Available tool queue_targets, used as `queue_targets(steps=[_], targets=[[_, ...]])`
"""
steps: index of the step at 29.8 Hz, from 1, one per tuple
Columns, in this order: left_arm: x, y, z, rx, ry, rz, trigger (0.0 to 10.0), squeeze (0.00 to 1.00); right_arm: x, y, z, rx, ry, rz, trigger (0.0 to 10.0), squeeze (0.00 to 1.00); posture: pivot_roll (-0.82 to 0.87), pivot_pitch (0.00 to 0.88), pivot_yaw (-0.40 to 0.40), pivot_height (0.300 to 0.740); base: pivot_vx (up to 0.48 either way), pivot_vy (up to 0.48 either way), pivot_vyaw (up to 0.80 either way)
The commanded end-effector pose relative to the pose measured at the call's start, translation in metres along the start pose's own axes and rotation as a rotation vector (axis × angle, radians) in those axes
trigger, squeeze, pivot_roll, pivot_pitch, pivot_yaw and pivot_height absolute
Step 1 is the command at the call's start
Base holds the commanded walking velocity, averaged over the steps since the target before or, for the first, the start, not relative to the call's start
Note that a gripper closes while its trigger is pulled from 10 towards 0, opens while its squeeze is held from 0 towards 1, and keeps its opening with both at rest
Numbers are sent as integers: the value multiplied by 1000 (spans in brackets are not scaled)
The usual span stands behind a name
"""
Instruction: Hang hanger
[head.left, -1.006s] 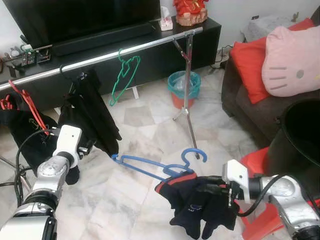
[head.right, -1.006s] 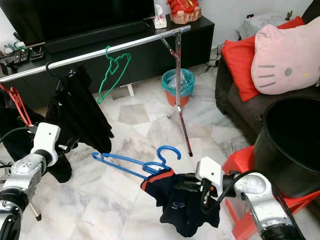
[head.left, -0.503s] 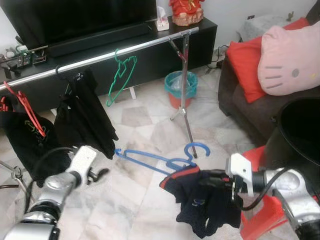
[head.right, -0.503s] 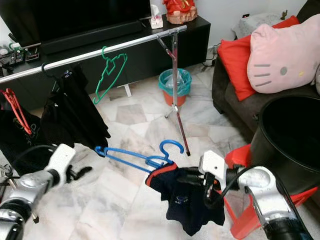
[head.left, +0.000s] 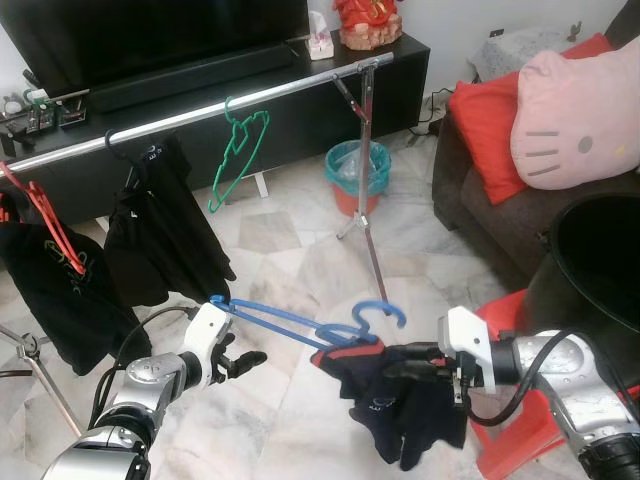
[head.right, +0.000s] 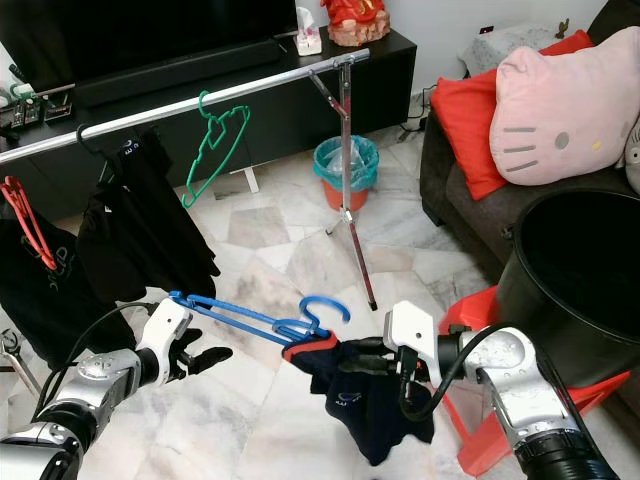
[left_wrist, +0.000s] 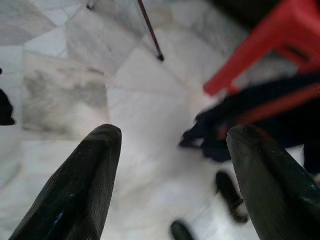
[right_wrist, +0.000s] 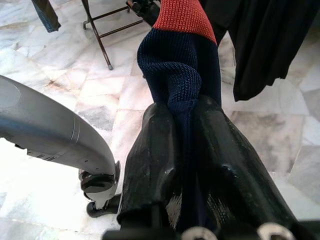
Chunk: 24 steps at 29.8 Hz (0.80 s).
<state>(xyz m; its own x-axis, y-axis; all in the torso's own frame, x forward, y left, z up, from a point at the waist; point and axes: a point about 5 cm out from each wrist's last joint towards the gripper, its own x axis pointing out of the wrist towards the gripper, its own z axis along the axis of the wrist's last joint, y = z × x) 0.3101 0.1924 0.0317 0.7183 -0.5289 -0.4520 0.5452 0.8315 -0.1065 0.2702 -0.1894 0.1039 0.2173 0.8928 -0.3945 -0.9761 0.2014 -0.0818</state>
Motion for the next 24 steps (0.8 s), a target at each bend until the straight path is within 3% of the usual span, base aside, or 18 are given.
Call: queue_targets(steps=[1,9,17,24], targets=[[0,0,2,-60,-27,-10,10000,0,4,-3,18,-60,-38,43,10000,0,-20,67,91,740,0,0,0],[5,-11,1,-118,-51,-102,10000,0,-6,-9,26,-95,-23,46,10000,0,-35,59,71,740,0,0,0],[5,-18,-1,-186,-46,-234,10000,0,-5,-13,40,-133,-49,50,10000,0,-43,45,69,740,0,0,0],[6,-21,1,-223,-66,-264,10000,0,-7,-16,48,-157,-58,45,10000,0,-57,34,70,740,0,0,0]])
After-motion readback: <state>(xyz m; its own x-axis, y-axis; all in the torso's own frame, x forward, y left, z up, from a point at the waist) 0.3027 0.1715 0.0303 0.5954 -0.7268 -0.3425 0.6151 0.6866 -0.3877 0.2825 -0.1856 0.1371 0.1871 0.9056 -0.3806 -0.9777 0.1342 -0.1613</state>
